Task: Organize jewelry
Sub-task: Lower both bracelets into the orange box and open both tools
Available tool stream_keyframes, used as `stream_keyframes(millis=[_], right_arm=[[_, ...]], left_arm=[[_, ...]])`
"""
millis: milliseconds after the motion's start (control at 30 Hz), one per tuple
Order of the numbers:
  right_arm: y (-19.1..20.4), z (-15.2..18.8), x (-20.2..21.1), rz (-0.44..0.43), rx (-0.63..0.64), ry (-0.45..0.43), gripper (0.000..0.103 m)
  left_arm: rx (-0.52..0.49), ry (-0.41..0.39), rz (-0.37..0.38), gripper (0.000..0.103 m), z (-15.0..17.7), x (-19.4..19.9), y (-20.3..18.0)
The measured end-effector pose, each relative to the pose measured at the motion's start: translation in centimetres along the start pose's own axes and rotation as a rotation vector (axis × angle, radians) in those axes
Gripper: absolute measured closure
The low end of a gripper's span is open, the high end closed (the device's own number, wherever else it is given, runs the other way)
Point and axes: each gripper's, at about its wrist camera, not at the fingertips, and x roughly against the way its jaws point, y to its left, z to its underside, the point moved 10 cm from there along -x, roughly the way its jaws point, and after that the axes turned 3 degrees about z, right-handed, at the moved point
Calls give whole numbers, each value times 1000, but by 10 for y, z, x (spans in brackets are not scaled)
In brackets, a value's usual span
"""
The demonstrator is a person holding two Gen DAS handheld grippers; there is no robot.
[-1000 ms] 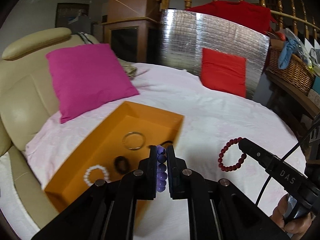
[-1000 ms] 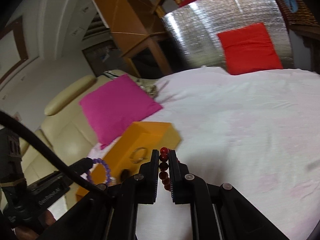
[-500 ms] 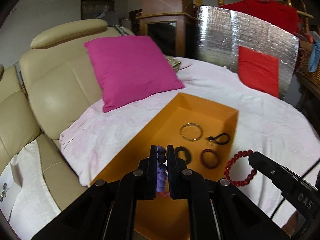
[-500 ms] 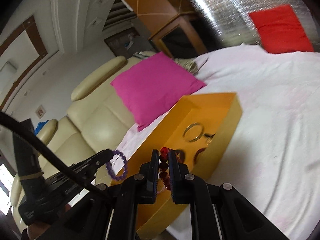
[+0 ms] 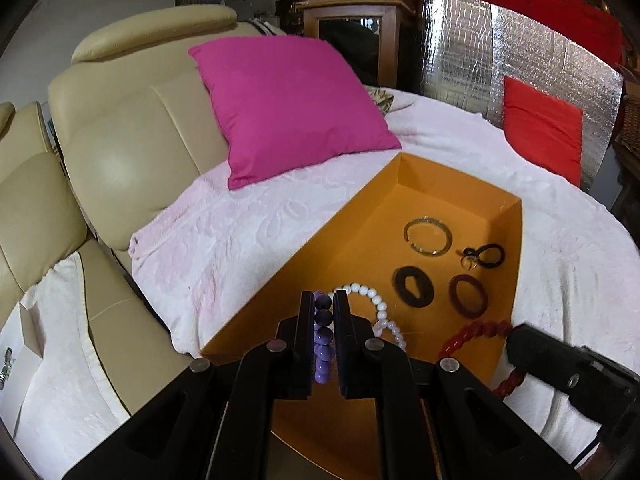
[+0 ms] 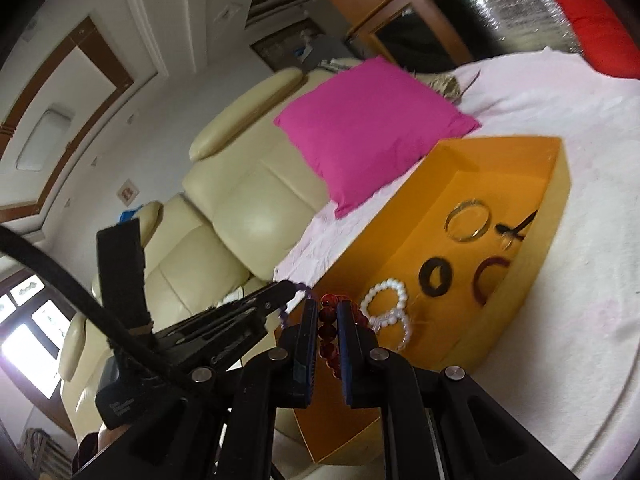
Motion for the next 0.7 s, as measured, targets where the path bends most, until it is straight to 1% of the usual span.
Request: stream_keyframes(millis=[200,300,433,567,700], right_arm=[[-4,23,-21,-1,5,119,92],[-9,25,-22,-9,-10,129,92],[-20,34,-29,50,3,171,92],[-37,31,-30,89,-17,153,92],[-55,25,-34,150,-26,137,92]], left_arm=[[2,63,-13,94,18,-24,1],[0,88,-22,94,25,-34,2],[13,124,-47,94,33,-45,5],[24,148,-60,94,38,-55,5],[17,180,-80,94,45,-64,3]])
